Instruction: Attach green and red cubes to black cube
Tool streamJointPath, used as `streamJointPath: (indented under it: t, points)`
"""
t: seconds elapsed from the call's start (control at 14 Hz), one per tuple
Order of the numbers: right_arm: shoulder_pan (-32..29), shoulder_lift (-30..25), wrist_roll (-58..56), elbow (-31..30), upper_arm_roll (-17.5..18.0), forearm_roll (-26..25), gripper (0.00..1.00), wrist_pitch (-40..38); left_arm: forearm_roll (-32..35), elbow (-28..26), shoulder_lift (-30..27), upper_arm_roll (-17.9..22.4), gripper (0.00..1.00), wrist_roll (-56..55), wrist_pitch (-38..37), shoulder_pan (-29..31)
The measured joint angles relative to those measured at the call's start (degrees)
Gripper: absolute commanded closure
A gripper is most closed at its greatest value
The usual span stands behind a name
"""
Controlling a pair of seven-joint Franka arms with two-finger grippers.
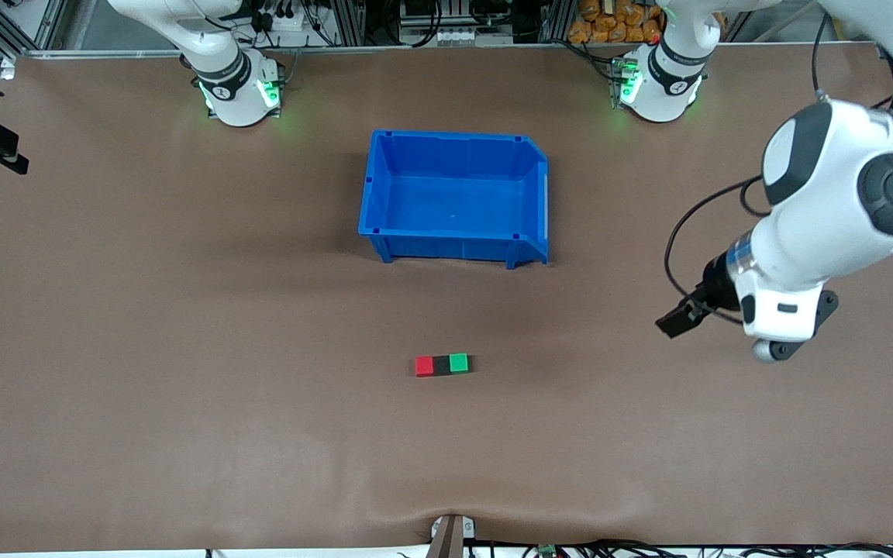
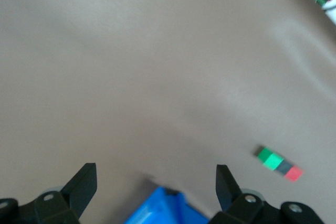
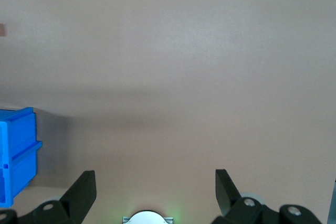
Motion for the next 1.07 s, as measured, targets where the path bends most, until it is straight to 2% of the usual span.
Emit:
streamJointPath:
  t: [0.29, 0.79, 1.07]
  points:
    - [0.0, 0.0, 0.0, 0.0, 0.0, 0.0, 0.00, -0.2, -0.8, -6.2, -7.1, 6.4, 0.00, 15.1, -3.2, -1.7]
    - [0.0, 0.0, -0.2, -0.3, 0.0, 0.0, 0.00, -0.7, -0.9, -7.0, -12.5, 11.8, 0.00, 36.9, -11.0, -1.5]
    - [0.0, 0.0, -0.2, -0.3, -0.1, 0.0, 0.00, -0.7, -0.9, -7.0, -16.1, 13.6, 0.00, 42.8, -15.2, -1.7]
